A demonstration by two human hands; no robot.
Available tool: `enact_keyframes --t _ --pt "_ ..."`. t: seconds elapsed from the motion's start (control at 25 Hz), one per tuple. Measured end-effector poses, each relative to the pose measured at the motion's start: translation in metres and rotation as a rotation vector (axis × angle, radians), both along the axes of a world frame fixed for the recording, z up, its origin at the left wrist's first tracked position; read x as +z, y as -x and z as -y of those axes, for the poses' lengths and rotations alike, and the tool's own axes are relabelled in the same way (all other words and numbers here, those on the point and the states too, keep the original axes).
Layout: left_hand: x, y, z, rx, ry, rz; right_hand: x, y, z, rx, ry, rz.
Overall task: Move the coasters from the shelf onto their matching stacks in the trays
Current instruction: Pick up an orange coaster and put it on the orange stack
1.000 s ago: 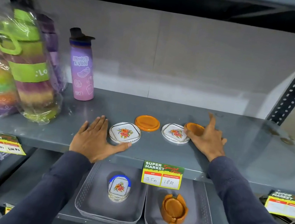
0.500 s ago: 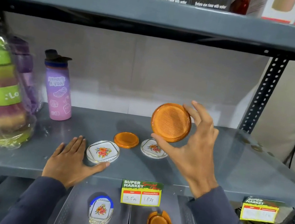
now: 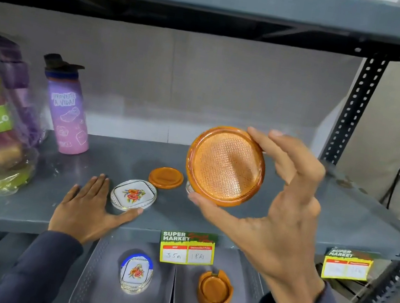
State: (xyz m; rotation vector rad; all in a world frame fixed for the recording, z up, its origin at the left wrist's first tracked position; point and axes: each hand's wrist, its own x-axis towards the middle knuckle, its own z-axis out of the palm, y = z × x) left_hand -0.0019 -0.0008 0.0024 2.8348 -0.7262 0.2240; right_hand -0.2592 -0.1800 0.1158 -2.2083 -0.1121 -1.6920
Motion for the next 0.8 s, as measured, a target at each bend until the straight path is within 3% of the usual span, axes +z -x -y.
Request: enact_keyframes --t 0.44,0.8 --pt "-0.006 -0.007 -0.001 -0.037 -0.015 0.029 -0.178 0.073 0.034 -0.095 -0.349 -0.52" --pt "-0.005 -0.006 0.001 -0.05 -0.007 0.105 -0.342 -0.009 0.102 -0.296 -0.595 -1.073"
